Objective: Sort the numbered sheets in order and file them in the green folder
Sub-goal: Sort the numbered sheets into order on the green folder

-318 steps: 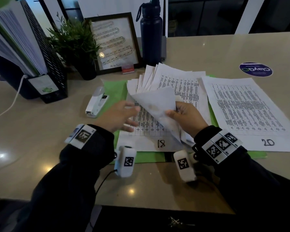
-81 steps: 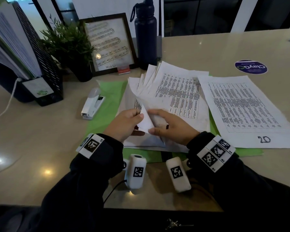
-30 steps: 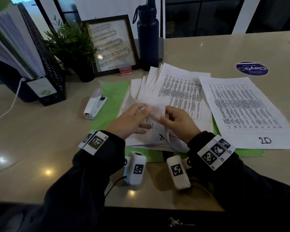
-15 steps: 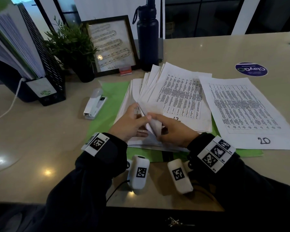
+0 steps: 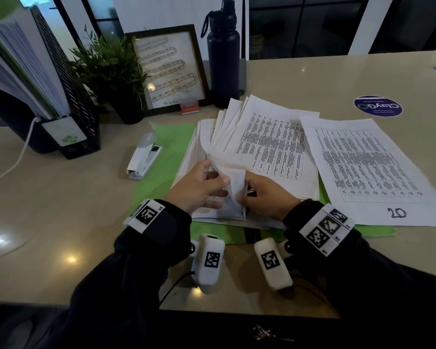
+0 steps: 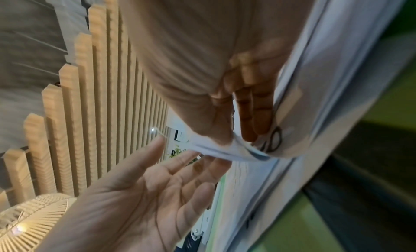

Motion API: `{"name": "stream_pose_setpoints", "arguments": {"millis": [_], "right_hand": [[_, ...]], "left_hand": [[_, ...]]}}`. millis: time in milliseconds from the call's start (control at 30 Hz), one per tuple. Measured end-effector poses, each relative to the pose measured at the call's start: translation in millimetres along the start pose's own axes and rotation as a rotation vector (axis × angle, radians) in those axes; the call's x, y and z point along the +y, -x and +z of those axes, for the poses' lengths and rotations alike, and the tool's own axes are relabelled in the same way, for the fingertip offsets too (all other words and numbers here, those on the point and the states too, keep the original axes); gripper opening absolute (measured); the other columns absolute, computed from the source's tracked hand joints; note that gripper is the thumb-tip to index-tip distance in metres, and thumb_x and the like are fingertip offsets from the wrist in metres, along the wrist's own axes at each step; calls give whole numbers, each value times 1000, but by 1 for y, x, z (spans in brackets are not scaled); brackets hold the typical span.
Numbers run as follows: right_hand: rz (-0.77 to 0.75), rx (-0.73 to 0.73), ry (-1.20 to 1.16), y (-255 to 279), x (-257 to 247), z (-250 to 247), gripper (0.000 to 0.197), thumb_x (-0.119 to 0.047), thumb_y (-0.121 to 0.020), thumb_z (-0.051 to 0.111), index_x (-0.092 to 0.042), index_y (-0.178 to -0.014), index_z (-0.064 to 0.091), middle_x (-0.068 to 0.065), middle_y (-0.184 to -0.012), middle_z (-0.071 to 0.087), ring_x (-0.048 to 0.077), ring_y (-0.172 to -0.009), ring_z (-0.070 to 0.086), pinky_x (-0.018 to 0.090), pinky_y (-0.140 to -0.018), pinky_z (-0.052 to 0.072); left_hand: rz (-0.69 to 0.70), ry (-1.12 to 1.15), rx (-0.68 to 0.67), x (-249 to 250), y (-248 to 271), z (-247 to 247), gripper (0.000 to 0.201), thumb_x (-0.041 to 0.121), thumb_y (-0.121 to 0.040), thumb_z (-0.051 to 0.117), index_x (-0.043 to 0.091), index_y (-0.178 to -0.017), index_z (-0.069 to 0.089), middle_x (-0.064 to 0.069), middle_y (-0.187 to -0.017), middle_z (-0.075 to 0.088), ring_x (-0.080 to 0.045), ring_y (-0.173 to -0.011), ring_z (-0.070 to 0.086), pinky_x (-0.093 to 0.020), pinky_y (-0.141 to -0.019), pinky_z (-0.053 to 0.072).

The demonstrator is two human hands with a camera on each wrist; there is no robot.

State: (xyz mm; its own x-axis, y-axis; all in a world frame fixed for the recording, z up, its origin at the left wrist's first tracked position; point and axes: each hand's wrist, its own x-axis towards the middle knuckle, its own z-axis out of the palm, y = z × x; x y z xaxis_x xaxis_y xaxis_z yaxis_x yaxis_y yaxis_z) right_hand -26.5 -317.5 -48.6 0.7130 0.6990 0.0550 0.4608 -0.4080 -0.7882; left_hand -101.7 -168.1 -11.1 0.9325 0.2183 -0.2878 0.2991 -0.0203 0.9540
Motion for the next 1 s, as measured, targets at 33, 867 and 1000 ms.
{"name": "stream_pose_setpoints", "arguments": {"millis": [33, 867, 1000], "right_hand": [[6, 12, 9, -1, -1, 1, 30, -5, -85, 58, -14, -113, 61, -6, -100, 61, 7, -93, 53, 11, -69, 37], [96, 648, -738, 6, -5, -4, 23, -12, -100, 40, -11, -82, 55, -15, -71, 61, -8, -60, 55, 15, -59, 44], [135, 532, -849, 9, -15, -1, 37, -12, -102, 33, -6, -68, 47, -14, -46, 54, -3, -46, 52, 11, -49, 41]], "left_hand": [[1, -9, 6, 0, 0, 0, 53, 17, -89, 60, 20, -134, 32, -3, -109, 60, -18, -79, 63, -28, -59, 56], [-5, -420, 100, -10, -1, -22, 26, 11, -97, 42, 13, -96, 68, 9, -69, 59, -4, -45, 44, -14, -42, 30], [27, -395, 129, -10, -2, -17, 19, 22, -94, 52, 10, -94, 67, 3, -73, 61, -6, -55, 52, -16, -51, 40]]}}
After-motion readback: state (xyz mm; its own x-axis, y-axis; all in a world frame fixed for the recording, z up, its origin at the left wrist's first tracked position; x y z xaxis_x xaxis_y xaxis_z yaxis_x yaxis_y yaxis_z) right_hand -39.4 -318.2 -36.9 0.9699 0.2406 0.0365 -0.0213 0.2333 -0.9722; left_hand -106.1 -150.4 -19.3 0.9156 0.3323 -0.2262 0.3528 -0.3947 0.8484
